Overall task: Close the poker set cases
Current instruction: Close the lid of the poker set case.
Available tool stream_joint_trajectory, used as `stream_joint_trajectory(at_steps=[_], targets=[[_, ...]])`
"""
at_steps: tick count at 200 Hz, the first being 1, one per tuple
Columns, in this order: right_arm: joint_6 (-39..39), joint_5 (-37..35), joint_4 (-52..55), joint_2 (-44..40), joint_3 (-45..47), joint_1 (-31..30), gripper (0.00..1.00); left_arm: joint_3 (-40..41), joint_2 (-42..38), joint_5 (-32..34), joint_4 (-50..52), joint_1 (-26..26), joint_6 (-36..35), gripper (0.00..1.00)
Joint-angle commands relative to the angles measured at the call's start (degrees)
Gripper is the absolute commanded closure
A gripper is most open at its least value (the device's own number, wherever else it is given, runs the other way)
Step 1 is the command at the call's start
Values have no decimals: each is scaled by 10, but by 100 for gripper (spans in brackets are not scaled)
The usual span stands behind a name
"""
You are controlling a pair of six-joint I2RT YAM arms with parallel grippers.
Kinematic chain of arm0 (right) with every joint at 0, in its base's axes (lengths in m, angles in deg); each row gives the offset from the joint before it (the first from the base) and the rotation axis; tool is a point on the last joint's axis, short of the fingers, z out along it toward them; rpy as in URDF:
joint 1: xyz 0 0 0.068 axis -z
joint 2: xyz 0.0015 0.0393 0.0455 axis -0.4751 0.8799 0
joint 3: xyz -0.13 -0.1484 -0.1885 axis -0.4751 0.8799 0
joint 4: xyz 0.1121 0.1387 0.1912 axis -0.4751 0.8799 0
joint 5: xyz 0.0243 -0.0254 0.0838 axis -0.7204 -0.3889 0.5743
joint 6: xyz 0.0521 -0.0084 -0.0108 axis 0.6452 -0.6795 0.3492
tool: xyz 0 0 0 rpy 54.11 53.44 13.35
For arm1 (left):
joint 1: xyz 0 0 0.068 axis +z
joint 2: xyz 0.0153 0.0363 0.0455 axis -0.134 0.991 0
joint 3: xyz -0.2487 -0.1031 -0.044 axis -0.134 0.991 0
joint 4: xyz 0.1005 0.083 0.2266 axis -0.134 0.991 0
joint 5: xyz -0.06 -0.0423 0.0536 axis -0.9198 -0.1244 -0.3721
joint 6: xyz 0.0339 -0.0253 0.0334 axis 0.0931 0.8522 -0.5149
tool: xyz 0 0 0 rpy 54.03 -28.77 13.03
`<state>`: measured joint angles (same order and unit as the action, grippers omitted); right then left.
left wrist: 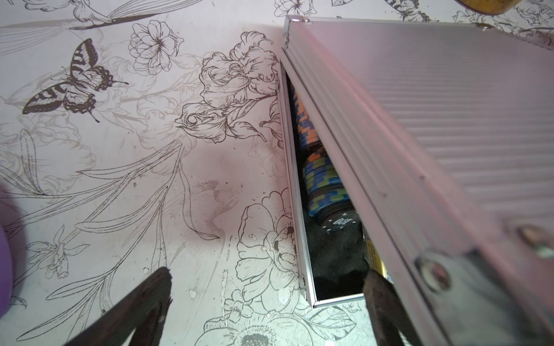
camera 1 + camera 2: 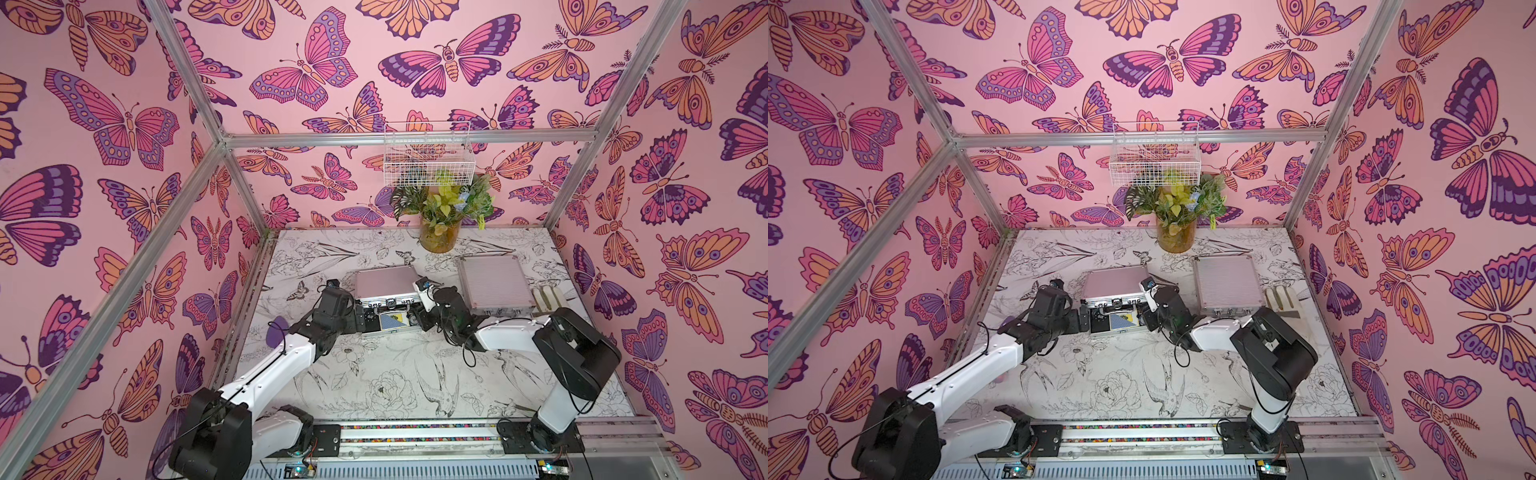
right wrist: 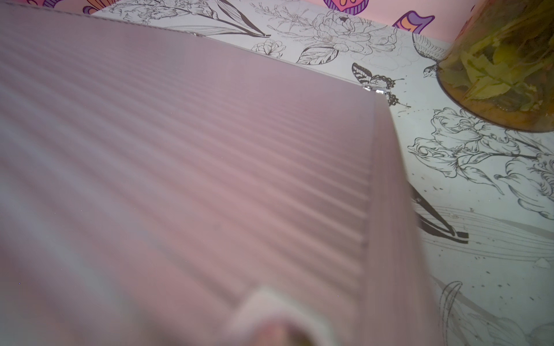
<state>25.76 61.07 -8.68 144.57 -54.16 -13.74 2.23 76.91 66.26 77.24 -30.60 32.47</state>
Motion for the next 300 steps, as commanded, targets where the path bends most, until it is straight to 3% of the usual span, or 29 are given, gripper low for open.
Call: stream_joint_trajectory(at_steps=[1,106,193,300], targets=[[6,10,2,-9,11,-3,52,-7,-16,4,-7,2,3,0],[11,21,16,-23,31,-26,51,-127,30,-19,-15,-5,-39,0],[6,4,11,-16,14,-27,50,-65,3,-17,4,-8,-14,0],[19,13,-29,-4,-17,-28,50,-19,-45,38,51,-8,-7,0]])
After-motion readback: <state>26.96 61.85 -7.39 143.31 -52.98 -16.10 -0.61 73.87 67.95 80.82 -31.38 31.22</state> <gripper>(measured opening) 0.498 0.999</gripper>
